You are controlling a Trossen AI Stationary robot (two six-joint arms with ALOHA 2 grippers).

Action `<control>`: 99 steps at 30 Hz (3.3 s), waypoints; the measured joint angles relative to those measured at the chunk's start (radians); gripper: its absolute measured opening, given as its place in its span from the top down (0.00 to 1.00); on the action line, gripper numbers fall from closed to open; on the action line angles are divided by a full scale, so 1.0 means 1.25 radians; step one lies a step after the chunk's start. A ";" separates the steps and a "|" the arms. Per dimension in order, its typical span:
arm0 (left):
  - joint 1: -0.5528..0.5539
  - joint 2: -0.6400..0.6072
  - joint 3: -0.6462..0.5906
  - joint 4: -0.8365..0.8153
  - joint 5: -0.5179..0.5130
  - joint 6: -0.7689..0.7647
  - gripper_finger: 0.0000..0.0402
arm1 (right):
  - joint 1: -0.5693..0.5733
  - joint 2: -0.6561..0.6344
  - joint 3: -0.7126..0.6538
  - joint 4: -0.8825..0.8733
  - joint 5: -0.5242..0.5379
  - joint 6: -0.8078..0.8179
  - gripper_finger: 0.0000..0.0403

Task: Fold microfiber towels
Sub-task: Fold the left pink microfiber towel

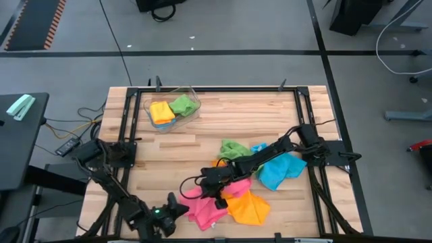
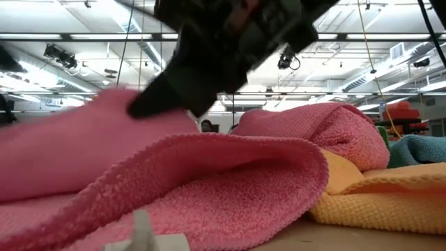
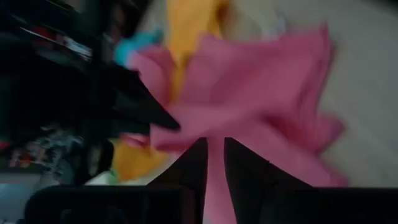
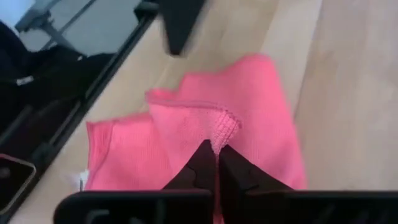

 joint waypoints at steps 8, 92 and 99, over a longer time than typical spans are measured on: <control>-0.044 -0.107 0.003 -0.036 -0.060 -0.052 0.91 | -0.024 -0.068 0.000 -0.007 0.053 -0.028 0.96; 0.177 -0.105 0.001 -0.592 0.184 -0.500 0.97 | 0.021 0.041 -0.011 -0.085 -0.157 -0.143 0.46; 0.198 -0.106 -0.054 -0.486 0.189 -0.506 0.89 | 0.022 -0.073 -0.009 -0.134 -0.099 -0.146 0.46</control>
